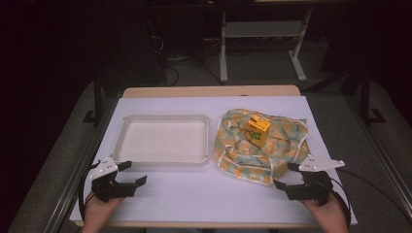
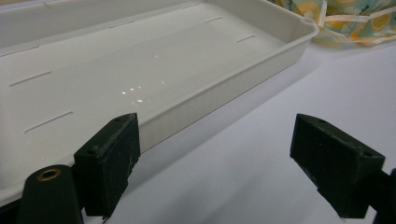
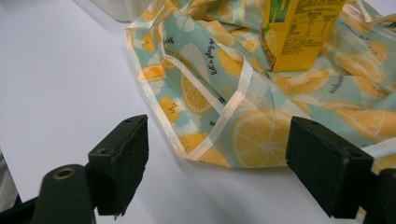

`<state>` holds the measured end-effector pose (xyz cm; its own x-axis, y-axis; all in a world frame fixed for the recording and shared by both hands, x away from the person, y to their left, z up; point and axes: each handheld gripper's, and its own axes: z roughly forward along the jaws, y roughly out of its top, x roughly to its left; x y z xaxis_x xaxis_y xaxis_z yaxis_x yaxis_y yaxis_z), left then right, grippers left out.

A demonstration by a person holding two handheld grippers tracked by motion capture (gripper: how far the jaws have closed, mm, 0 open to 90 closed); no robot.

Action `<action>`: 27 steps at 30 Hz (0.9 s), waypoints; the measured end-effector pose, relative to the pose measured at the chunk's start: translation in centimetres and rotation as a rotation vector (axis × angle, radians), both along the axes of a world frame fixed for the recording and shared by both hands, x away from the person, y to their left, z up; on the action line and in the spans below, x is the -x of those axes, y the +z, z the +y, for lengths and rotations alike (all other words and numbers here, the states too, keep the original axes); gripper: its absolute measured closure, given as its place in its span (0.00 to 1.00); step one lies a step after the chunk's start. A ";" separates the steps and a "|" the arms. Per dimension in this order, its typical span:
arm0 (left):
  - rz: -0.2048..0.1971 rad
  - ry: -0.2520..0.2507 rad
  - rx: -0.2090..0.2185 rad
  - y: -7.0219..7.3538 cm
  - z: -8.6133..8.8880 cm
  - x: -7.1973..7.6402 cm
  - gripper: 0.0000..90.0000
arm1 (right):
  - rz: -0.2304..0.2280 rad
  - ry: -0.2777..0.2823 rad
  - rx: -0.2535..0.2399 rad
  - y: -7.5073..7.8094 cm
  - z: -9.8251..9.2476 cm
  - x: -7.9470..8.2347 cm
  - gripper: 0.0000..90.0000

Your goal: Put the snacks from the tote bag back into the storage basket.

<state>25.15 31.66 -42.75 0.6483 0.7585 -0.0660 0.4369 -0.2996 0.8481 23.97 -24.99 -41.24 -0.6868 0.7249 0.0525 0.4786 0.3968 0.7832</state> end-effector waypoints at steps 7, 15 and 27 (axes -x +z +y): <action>-0.001 -0.007 -0.012 0.0 0.0 -0.1 0.17 | 0.030 0.006 0.000 0.8 0.0 -1.0 0.22; 0.008 0.007 0.005 -0.1 0.1 -0.2 0.17 | 0.042 0.001 0.010 1.5 0.0 -2.4 0.21; 0.007 0.006 0.005 -0.1 0.1 -0.2 0.17 | 0.051 -0.015 0.007 2.2 -0.4 -3.8 0.20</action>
<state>25.33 31.78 -42.88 0.6430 0.7622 -0.0743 0.4445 -0.2924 0.8467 27.76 -25.38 -39.01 -0.6724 0.7357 0.0815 0.5236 0.3949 0.7549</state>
